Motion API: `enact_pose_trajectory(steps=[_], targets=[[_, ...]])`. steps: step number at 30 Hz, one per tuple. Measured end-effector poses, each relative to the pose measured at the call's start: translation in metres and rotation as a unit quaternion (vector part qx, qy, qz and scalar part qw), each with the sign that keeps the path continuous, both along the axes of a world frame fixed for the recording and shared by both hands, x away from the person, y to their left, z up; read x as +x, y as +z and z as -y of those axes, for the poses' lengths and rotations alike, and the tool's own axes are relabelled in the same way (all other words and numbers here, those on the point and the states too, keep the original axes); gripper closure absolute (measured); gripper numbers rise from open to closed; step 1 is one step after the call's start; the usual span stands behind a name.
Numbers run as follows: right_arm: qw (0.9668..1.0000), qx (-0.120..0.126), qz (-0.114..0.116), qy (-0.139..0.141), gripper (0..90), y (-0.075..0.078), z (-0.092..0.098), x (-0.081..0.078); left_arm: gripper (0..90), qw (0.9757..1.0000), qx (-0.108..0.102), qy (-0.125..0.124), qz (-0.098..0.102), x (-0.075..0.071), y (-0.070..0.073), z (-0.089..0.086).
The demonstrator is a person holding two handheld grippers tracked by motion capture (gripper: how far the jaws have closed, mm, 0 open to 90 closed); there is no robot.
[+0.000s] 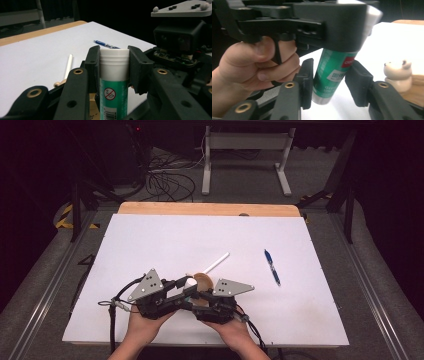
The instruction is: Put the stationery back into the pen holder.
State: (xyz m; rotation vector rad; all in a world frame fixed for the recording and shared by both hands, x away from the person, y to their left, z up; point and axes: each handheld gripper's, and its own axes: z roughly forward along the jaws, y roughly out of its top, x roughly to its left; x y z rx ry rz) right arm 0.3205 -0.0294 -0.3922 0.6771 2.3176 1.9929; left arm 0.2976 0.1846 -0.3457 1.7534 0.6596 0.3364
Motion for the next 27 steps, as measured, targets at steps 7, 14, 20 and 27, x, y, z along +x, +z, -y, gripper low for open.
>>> enact_pose_trajectory(steps=[7,14,20,27], targets=[[0.9999,-0.006,0.007,-0.007,65.9,0.002,0.003,0.001,63.3,0.9999,-0.005,-0.008,0.002,0.000,0.002,-0.002],[0.9990,-0.024,0.029,-0.022,66.4,0.004,0.004,0.000,56.0,0.9999,-0.007,-0.009,0.004,0.002,0.005,-0.008],[0.9986,-0.026,0.034,-0.031,66.5,0.005,0.006,0.001,49.9,0.9997,-0.020,-0.004,0.011,0.001,0.010,-0.016],[0.9974,-0.021,0.046,-0.051,66.5,0.010,0.014,0.003,46.7,0.9996,-0.019,0.018,0.014,0.004,0.012,-0.025]])
